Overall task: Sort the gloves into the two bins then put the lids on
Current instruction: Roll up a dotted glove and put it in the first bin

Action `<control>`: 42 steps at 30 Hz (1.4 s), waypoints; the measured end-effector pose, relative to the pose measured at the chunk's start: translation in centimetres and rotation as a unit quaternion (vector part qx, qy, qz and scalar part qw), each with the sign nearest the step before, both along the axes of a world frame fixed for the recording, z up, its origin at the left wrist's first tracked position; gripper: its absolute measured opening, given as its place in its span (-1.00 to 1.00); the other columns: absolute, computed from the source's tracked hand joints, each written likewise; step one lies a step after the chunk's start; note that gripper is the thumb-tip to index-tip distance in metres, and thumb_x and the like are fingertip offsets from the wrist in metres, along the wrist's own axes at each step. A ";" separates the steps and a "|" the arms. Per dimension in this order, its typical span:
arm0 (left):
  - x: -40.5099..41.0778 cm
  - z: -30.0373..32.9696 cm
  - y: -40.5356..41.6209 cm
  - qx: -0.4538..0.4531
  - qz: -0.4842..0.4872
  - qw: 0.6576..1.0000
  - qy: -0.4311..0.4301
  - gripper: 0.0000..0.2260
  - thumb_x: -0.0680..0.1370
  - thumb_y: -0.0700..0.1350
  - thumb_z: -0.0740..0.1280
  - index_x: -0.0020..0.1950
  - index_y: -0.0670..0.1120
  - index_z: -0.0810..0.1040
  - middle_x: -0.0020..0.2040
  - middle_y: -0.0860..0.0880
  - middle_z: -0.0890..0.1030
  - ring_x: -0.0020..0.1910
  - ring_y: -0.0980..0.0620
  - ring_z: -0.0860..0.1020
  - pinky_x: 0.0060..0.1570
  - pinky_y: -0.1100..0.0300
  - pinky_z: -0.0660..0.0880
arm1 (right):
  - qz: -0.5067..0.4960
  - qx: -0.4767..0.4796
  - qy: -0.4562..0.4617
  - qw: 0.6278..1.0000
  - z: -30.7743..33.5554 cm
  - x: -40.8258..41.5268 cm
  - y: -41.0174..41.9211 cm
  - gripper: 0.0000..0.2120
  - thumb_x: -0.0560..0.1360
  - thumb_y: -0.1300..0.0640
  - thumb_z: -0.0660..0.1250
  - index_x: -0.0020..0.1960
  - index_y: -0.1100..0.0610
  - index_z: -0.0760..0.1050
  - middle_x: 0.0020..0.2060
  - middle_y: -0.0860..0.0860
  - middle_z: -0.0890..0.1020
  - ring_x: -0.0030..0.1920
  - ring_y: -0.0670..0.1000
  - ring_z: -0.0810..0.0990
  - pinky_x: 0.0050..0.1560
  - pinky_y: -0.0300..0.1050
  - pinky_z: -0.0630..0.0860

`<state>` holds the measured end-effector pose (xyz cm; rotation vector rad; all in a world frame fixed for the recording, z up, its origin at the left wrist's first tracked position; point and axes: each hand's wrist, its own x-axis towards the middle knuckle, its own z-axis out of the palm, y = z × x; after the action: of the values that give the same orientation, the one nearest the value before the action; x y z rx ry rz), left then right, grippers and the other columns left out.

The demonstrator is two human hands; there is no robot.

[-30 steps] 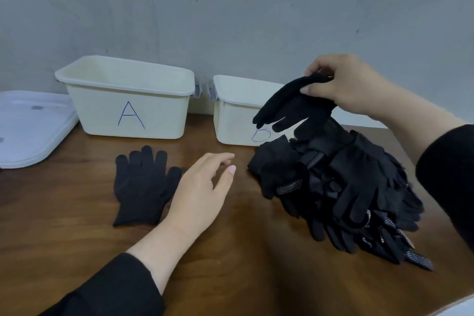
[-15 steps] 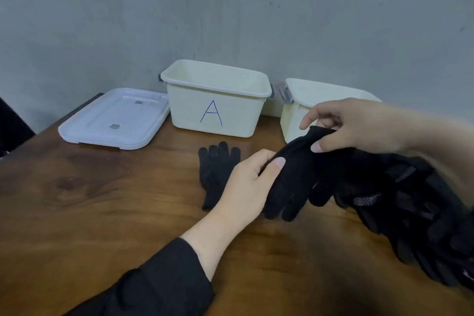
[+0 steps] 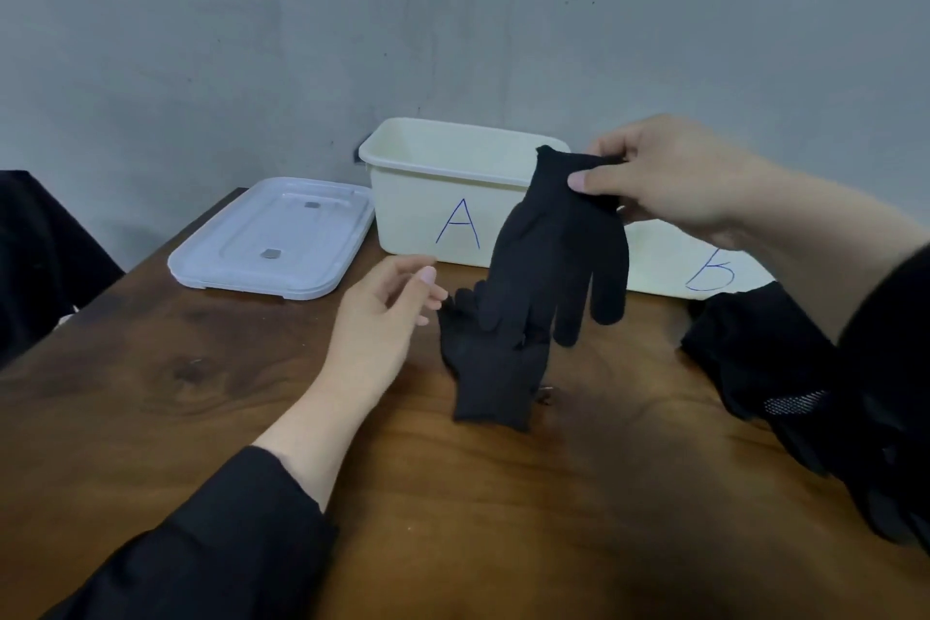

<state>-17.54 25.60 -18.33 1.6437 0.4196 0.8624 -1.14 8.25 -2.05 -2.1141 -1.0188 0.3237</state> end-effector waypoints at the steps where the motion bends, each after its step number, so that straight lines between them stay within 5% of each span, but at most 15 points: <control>1: -0.1 -0.2 0.6 -0.003 0.013 1.000 0.004 -0.88 0.65 -0.05 0.28 0.07 0.13 0.59 -0.13 0.04 0.70 -0.07 0.05 0.67 -0.05 0.05 0.61 | -0.013 0.013 -0.028 0.999 0.1 0.2 0.7 -0.91 0.59 0.14 0.40 -0.06 0.12 0.65 -0.21 0.00 0.71 -0.24 -0.07 0.64 -0.02 0.02 0.61; 5: -0.4 -0.6 1.8 0.013 0.029 0.999 0.034 -0.87 0.65 -0.04 0.25 0.12 0.12 0.57 -0.13 0.11 0.69 -0.08 0.11 0.65 -0.04 0.11 0.61 | -0.035 0.091 -0.140 0.985 0.1 -0.2 2.4 -0.88 0.60 0.08 0.37 -0.13 0.00 0.59 -0.46 -0.22 0.58 -0.49 -0.21 0.48 -0.32 -0.21 0.41; 7: -0.4 -0.7 2.0 0.037 0.029 0.997 0.056 -0.84 0.66 -0.08 0.23 0.16 0.09 0.58 -0.13 0.13 0.68 -0.08 0.13 0.64 -0.01 0.10 0.61 | -0.007 0.096 -0.169 0.981 -1.5 -1.6 2.3 -0.89 0.61 0.09 0.34 -0.09 -0.01 0.57 -0.41 -0.16 0.64 -0.43 -0.12 0.57 -0.34 -0.15 0.50; 9: -0.3 -1.0 2.3 0.063 0.035 0.994 0.081 -0.82 0.65 -0.10 0.23 0.15 0.10 0.58 -0.14 0.15 0.67 -0.10 0.17 0.63 0.02 0.10 0.59 | 0.034 0.049 -0.221 0.973 -5.2 -3.1 1.4 -0.93 0.61 0.07 0.33 0.01 -0.02 0.59 -0.23 -0.07 0.69 -0.20 -0.01 0.64 -0.09 -0.03 0.57; 12: -0.1 -1.4 2.7 0.102 0.040 0.986 0.126 -0.84 0.62 -0.08 0.26 0.07 0.15 0.59 -0.16 0.16 0.66 -0.10 0.17 0.60 0.02 0.16 0.54 | 0.124 -0.069 -0.240 0.960 -13.0 -5.7 -0.8 -0.77 0.60 -0.09 0.30 0.20 -0.06 0.58 0.12 -0.13 0.65 0.14 -0.12 0.57 0.22 0.01 0.48; 14: 0.1 -1.6 2.8 0.165 0.032 0.968 0.188 -0.87 0.60 -0.06 0.30 0.05 0.15 0.60 -0.14 0.17 0.64 -0.06 0.20 0.57 -0.03 0.32 0.45 | 0.168 -0.121 -0.201 0.957 -17.2 -7.4 -2.3 -0.52 0.60 -0.25 0.16 0.43 -0.08 0.45 0.45 -0.20 0.43 0.46 -0.31 0.27 0.52 -0.15 0.21; 16: 0.4 -1.8 2.5 0.219 0.005 0.945 0.242 -0.88 0.59 -0.03 0.32 0.09 0.12 0.60 -0.06 0.17 0.62 -0.02 0.22 0.55 0.01 0.30 0.45 | 0.160 -0.099 -0.194 0.963 -19.2 -8.0 -3.2 -0.43 0.60 -0.30 0.08 0.53 -0.08 0.34 0.54 -0.27 0.22 0.53 -0.39 0.00 0.57 -0.29 -0.07; 19: 0.6 -2.2 1.9 0.283 -0.033 0.919 0.274 -0.81 0.55 0.10 0.36 0.13 0.12 0.62 -0.03 0.15 0.58 0.03 0.17 0.52 0.16 0.07 0.47 | 0.117 -0.030 -0.151 0.981 -19.1 -7.5 -3.7 -0.51 0.61 -0.22 0.17 0.50 -0.12 0.38 0.47 -0.34 0.32 0.49 -0.42 0.10 0.53 -0.35 0.01; 23: 0.5 -1.8 1.4 0.349 -0.058 0.872 0.339 -0.70 0.48 0.21 0.42 0.15 0.14 0.59 0.05 0.13 0.50 0.11 0.10 0.45 0.22 0.04 0.34 | 0.108 -0.010 -0.171 0.979 -19.3 -6.4 -4.4 -0.60 0.56 -0.25 0.21 0.30 -0.11 0.56 0.25 -0.35 0.44 0.34 -0.25 0.39 0.40 -0.24 0.30; 28: 0.0 -1.2 1.3 0.370 -0.127 0.877 0.279 -0.78 0.47 0.11 0.48 0.08 0.17 0.60 0.08 0.19 0.44 0.12 0.13 0.43 0.28 0.00 0.36 | 0.126 -0.035 -0.177 0.975 -19.6 -5.0 -4.7 -0.69 0.52 -0.18 0.37 0.23 -0.13 0.60 0.19 -0.33 0.46 0.24 -0.24 0.40 0.36 -0.19 0.28; 35: -0.2 -0.6 0.0 0.436 -0.232 0.821 0.286 -0.62 0.44 0.34 0.38 0.17 0.21 0.64 0.09 0.27 0.45 0.14 0.24 0.35 0.23 0.30 0.17 | 0.096 -0.002 -0.282 0.955 -20.0 -5.5 -3.5 -0.77 0.55 -0.07 0.29 -0.02 -0.01 0.68 0.08 -0.15 0.56 0.11 -0.09 0.52 0.20 -0.03 0.44; 39: -0.2 -0.7 -0.4 0.438 -0.239 0.810 0.308 -0.39 0.34 0.47 0.28 0.30 0.23 0.54 0.08 0.26 0.41 0.13 0.30 0.31 0.22 0.31 0.17 | 0.095 0.011 -0.266 0.959 -20.0 -5.5 -2.9 -0.75 0.57 -0.04 0.20 -0.07 0.01 0.62 0.05 -0.17 0.56 0.05 -0.13 0.53 0.24 -0.03 0.43; 42: -0.1 -0.8 -0.8 0.467 -0.231 0.795 0.309 -0.44 0.39 0.41 0.32 0.32 0.22 0.52 0.07 0.25 0.38 0.12 0.30 0.29 0.21 0.25 0.18 | 0.101 0.012 -0.240 0.966 -20.0 -5.1 -3.2 -0.78 0.59 -0.06 0.16 -0.02 -0.03 0.55 0.01 -0.21 0.58 0.05 -0.16 0.54 0.28 0.00 0.41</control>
<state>-17.69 24.80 -19.17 2.8139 -0.0367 0.0726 -6.26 5.06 -22.07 -2.1173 -1.5117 -0.1154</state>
